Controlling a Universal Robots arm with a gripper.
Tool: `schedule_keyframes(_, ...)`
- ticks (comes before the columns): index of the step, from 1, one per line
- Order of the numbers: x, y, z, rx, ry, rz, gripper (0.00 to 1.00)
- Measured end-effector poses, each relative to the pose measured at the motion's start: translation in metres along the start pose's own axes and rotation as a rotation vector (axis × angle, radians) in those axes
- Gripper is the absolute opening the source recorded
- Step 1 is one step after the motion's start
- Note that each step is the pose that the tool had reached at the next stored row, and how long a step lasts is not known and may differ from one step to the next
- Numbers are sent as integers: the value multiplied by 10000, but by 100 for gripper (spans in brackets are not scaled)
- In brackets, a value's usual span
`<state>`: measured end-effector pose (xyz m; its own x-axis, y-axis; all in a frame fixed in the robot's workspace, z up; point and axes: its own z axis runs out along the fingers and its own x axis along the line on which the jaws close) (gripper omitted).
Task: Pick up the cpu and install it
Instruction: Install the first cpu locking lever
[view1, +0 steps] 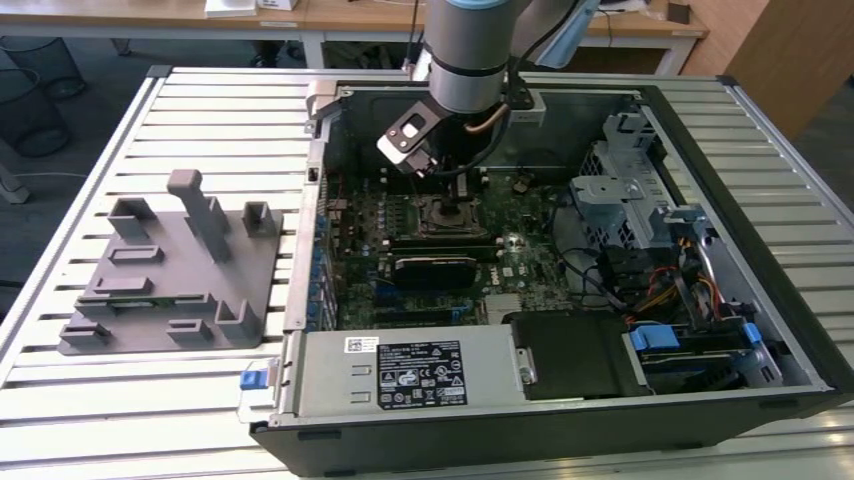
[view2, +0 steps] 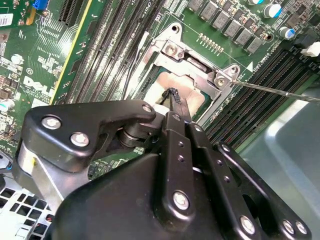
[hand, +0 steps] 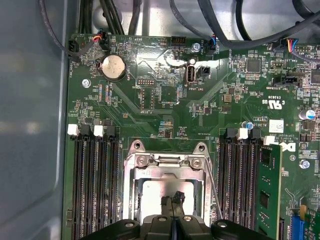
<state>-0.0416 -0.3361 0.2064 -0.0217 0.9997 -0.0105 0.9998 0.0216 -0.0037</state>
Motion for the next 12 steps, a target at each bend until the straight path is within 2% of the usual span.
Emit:
schedule_keyframes(5, -1, 1, -43, 0, 0, 0, 11)
schedule_keyframes(12, -2, 0, -219, 1, -1, 0, 11)
